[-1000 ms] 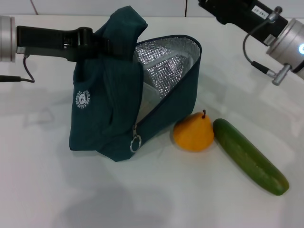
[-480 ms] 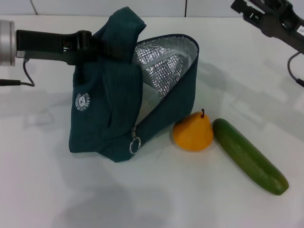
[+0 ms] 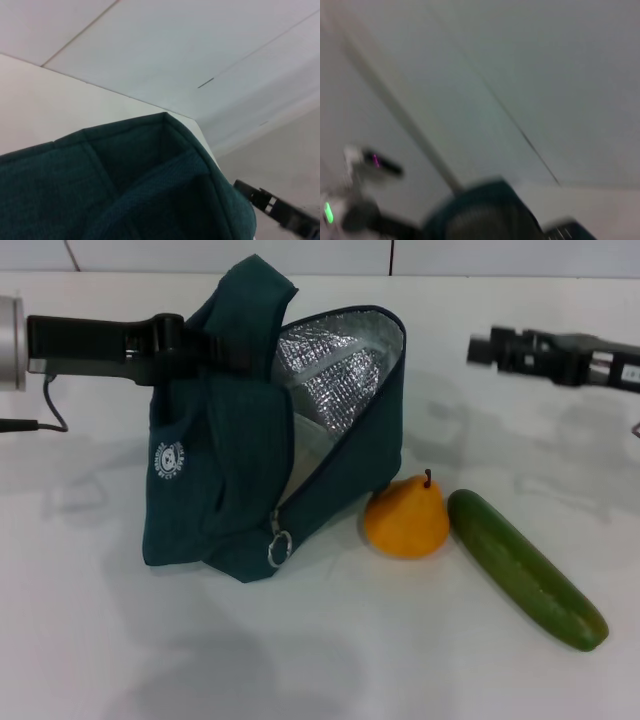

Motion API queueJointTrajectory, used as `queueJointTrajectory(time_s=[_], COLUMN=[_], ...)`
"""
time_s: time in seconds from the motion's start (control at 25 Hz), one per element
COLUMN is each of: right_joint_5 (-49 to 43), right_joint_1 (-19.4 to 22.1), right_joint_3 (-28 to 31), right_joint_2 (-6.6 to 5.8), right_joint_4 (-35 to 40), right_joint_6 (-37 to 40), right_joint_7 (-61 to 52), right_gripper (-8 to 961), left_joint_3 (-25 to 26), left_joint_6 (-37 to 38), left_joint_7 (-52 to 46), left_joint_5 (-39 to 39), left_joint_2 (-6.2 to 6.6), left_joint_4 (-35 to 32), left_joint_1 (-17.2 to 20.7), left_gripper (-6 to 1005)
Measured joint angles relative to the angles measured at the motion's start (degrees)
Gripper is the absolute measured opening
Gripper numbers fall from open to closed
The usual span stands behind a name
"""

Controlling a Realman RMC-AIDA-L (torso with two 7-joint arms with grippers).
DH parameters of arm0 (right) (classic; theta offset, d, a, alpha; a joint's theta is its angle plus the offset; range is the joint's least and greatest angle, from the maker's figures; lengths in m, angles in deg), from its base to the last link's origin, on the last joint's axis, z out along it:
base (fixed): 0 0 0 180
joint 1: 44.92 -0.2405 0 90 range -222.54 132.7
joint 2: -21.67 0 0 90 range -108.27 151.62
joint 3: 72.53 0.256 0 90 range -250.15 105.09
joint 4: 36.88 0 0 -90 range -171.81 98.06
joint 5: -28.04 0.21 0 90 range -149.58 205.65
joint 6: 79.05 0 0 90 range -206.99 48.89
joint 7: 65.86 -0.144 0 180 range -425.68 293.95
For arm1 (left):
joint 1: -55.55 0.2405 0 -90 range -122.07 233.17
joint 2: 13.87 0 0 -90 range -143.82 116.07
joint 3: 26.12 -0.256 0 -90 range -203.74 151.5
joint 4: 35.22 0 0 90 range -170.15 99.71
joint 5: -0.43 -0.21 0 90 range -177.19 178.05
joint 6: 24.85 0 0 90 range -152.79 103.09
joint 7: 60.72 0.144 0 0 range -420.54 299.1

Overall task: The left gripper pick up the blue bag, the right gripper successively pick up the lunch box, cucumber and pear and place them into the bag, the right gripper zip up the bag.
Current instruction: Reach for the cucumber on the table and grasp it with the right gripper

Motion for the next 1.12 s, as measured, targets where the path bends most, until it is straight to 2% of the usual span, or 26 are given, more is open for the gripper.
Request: queueJointTrajectory(time_s=[0.12, 0.16, 0.2, 0.32, 0.44, 0.52, 0.6, 0.72, 0.84, 1.12], right_joint_5=[-9.03, -9.03, -15.69, -22.96, -31.63, -37.79, -42.44, -50.85, -57.22, -64.58], right_joint_1=[-0.15, -0.15, -0.68, -2.02, -4.99, -7.75, -10.01, -13.90, -17.07, -21.85], right_joint_3=[-0.14, -0.14, -0.15, -0.15, -0.17, -0.15, -0.15, -0.23, -0.22, -0.89], right_joint_2=[-1.21, -1.21, -2.34, -3.89, -5.60, -6.30, -6.41, -5.36, -3.32, 2.54], right_joint_4=[6.16, 6.16, 11.30, 16.74, 20.69, 22.45, 24.28, 28.15, 31.68, 33.28], right_joint_6=[-0.72, -0.72, -0.32, 0.76, 3.72, 7.24, 10.30, 16.04, 20.98, 27.05], right_joint_7=[-1.51, -1.51, -4.56, -8.77, -14.51, -18.99, -22.59, -28.09, -32.20, -36.72], right_gripper=[874, 874, 874, 873, 872, 872, 871, 871, 870, 868], left_joint_3=[0.01, 0.01, 0.01, 0.02, 0.02, 0.02, 0.01, 0.01, 0.01, 0.01], left_joint_6=[-0.21, -0.23, -0.26, -0.30, -0.32, -0.32, -0.32, -0.32, -0.32, -0.38], left_joint_7=[0.02, 0.02, 0.03, 0.03, 0.03, 0.03, 0.03, 0.07, 0.17, 0.20], left_joint_5=[0.03, 0.03, 0.04, 0.04, 0.04, 0.04, 0.06, 0.15, 0.22, 0.23], left_joint_2=[0.00, -0.01, -0.03, -0.10, -0.22, -0.31, -0.33, -0.32, -0.41, -0.46], left_joint_4=[0.02, 0.03, 0.03, 0.05, 0.08, 0.27, 0.68, 0.87, 0.87, 1.46], left_joint_1=[0.18, 0.24, 0.33, 0.48, 0.65, 0.71, 0.70, 0.63, 0.57, 0.10], left_gripper=[48, 48, 48, 48, 48, 48, 48, 48, 48, 48])
